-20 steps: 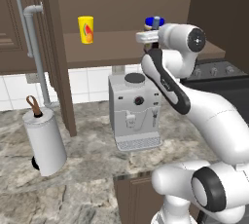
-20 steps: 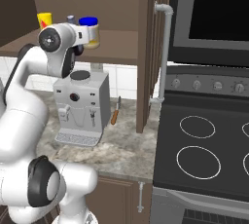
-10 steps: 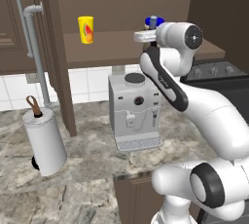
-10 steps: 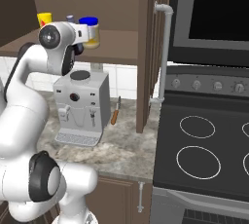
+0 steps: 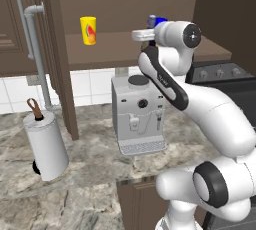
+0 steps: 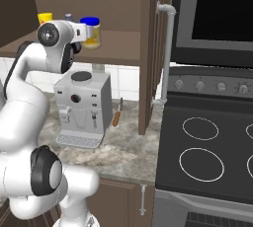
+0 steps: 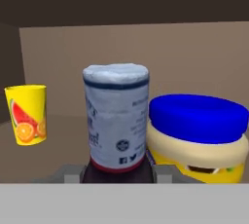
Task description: Pick the mayonnaise and condiment bottle from the counter and place them in the cabinet.
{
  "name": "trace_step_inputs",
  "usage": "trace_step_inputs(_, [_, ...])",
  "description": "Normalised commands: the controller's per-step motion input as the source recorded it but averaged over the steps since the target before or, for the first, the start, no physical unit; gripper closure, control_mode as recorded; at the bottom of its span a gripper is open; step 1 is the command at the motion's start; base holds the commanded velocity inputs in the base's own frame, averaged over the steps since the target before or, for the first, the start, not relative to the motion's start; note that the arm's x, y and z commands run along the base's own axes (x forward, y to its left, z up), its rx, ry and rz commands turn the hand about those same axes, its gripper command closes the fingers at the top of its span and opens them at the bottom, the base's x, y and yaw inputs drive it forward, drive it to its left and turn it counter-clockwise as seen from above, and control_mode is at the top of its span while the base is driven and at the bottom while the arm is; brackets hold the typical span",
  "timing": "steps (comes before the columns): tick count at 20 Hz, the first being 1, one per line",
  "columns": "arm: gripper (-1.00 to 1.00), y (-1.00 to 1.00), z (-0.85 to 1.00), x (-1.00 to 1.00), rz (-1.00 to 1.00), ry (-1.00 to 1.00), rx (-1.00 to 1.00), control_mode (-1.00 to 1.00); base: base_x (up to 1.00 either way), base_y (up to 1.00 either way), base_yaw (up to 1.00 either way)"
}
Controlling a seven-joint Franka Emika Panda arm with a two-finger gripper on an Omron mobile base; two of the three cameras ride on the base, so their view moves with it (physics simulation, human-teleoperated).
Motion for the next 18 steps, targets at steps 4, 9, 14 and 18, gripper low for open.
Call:
trace_step_inputs(4, [1.00, 0.25, 0.00, 0.19, 0.01, 0.00, 0.03, -1.00, 0.00, 0.00, 0.00])
trace_step_inputs(9, [1.00, 0.31, 0.00, 0.16, 0.01, 0.00, 0.05, -1.00, 0.00, 0.00, 0.00])
trace_step_inputs(14, [1.00, 0.30, 0.00, 0.12, 0.01, 0.00, 0.05, -1.00, 0.00, 0.00, 0.00])
trace_step_inputs(18, [1.00, 0.21, -0.09, 0.21, 0.01, 0.00, 0.01, -1.00, 0.00, 0.00, 0.00])
